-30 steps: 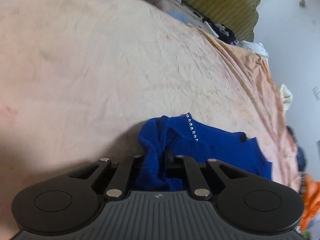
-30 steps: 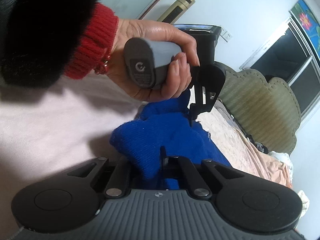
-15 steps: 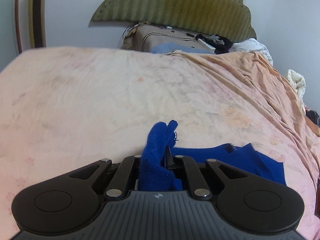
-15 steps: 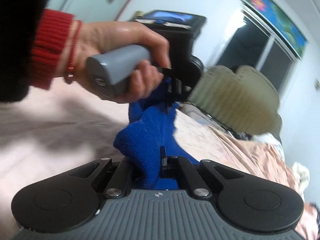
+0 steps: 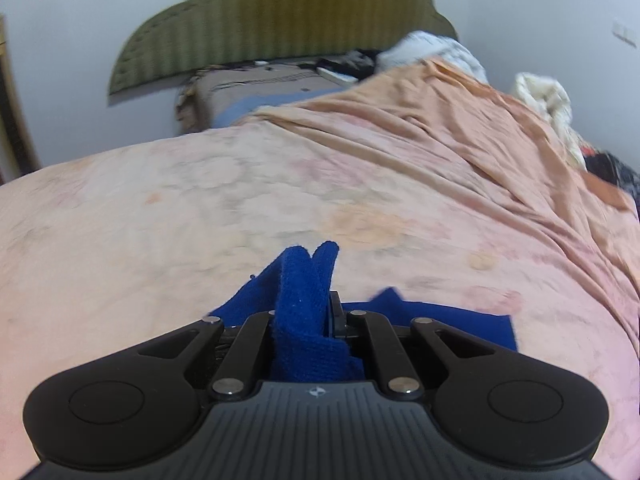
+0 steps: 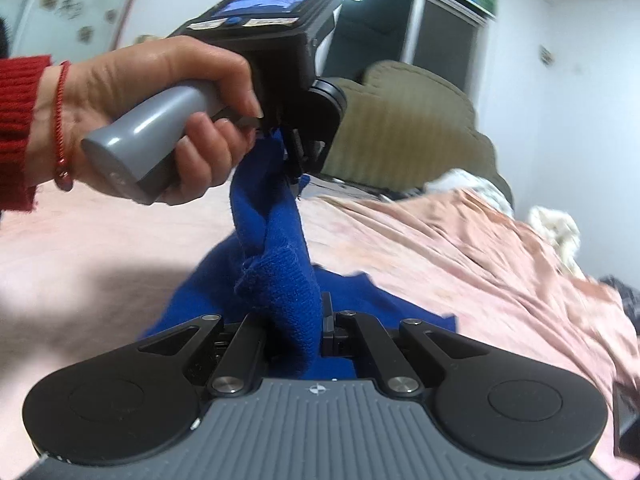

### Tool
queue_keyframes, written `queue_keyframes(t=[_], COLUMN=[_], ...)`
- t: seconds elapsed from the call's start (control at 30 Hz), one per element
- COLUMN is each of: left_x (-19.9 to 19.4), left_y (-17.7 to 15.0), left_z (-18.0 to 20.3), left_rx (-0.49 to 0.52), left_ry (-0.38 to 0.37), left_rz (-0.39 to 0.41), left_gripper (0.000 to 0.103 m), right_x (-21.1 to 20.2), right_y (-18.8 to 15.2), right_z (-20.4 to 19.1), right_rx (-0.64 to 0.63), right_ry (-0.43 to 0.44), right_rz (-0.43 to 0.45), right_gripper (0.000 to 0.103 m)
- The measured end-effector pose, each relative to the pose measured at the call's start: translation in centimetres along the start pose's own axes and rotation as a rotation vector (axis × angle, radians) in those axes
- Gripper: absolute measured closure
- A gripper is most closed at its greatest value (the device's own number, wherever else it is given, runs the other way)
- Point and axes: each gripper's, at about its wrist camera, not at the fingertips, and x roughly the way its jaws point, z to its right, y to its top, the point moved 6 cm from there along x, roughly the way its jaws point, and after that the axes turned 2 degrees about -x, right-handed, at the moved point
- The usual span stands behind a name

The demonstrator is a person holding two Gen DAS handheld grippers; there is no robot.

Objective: Fold small clothes

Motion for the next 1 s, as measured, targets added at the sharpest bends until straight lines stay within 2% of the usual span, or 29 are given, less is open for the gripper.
queue_keyframes(t=[0.27,0.43,0.6,0.67,0.7,0.73,0.8,0.83,0.87,0.9,1.0], left_x=[4.3,6.3,9.3,9.7,9.7,9.6,9.3,9.0,8.6,8.0,6.4], left_y=[-0.8,-1.5,-2.3,-2.4,-2.2,-2.0,-1.3,-0.8,-0.2,0.5,2.0], left_z=[7.1,10.7,12.1,12.3,12.3,12.4,12.4,12.3,12.3,12.1,11.0], left_rx=[0.106,0.193,0.195,0.176,0.16,0.14,0.098,0.076,0.058,0.041,0.024], left_ry=[-0.012,-0.013,-0.032,-0.047,-0.067,-0.087,-0.117,-0.132,-0.143,-0.141,-0.112], left_rz=[-0.04,-0.052,-0.122,-0.13,-0.134,-0.137,-0.136,-0.124,-0.101,-0.066,0.006], left_gripper=[0.095,0.095,0.093,0.091,0.086,0.082,0.061,0.054,0.038,0.026,0.023], right_x=[2.3,3.4,4.0,4.4,4.4,4.7,4.8,4.8,4.8,4.7,4.5], right_y=[-4.0,-6.1,-8.4,-9.4,-9.8,-10.1,-10.5,-10.6,-10.8,-10.9,-10.9], right_z=[7.8,10.4,12.1,12.8,13.0,13.4,13.9,13.8,13.8,13.7,13.7], right_rx=[0.267,0.423,0.576,0.66,0.693,0.726,0.766,0.775,0.78,0.782,0.799], right_ry=[-0.023,-0.003,0.048,0.082,0.1,0.111,0.127,0.132,0.134,0.134,0.137], right_rz=[-0.083,-0.114,-0.146,-0.174,-0.183,-0.183,-0.179,-0.18,-0.179,-0.174,-0.158], right_gripper=[0.1,0.1,0.099,0.093,0.084,0.081,0.08,0.08,0.08,0.078,0.07])
